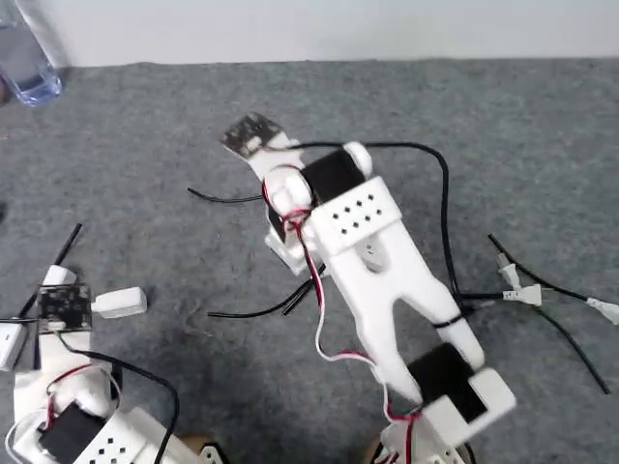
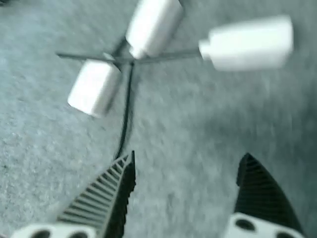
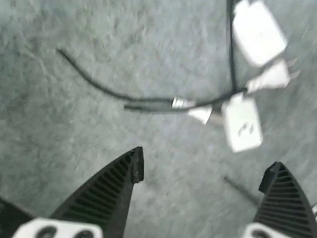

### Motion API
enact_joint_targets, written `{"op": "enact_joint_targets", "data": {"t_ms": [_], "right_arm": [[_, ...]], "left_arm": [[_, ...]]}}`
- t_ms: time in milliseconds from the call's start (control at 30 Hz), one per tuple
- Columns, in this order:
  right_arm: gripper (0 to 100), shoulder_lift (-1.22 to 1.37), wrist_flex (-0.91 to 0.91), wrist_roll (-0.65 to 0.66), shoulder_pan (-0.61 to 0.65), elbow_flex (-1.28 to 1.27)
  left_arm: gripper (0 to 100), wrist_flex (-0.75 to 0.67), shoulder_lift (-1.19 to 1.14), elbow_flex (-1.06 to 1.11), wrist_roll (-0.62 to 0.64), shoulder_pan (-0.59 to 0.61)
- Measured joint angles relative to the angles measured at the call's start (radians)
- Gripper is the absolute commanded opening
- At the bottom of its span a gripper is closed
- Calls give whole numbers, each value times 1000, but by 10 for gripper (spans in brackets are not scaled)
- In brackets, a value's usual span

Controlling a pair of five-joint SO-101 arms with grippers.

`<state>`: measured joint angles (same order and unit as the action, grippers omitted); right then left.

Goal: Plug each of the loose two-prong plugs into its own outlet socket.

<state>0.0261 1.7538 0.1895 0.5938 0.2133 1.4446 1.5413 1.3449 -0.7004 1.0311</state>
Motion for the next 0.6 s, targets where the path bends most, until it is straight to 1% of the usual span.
{"op": "enact_joint_targets", "data": {"t_ms": [167, 300, 467, 600], "right_arm": [[362, -123, 0, -20, 0, -227], [362, -201, 0, -23, -3, -368], [362, -256, 0, -23, -66, -423], [362, -265, 0, -23, -166, -425]], "left_arm": [[313, 81, 8, -40, -212, 124], [313, 118, 9, -43, -354, 186], [313, 120, 9, -43, -391, 219], [313, 120, 9, -43, -396, 219]]}}
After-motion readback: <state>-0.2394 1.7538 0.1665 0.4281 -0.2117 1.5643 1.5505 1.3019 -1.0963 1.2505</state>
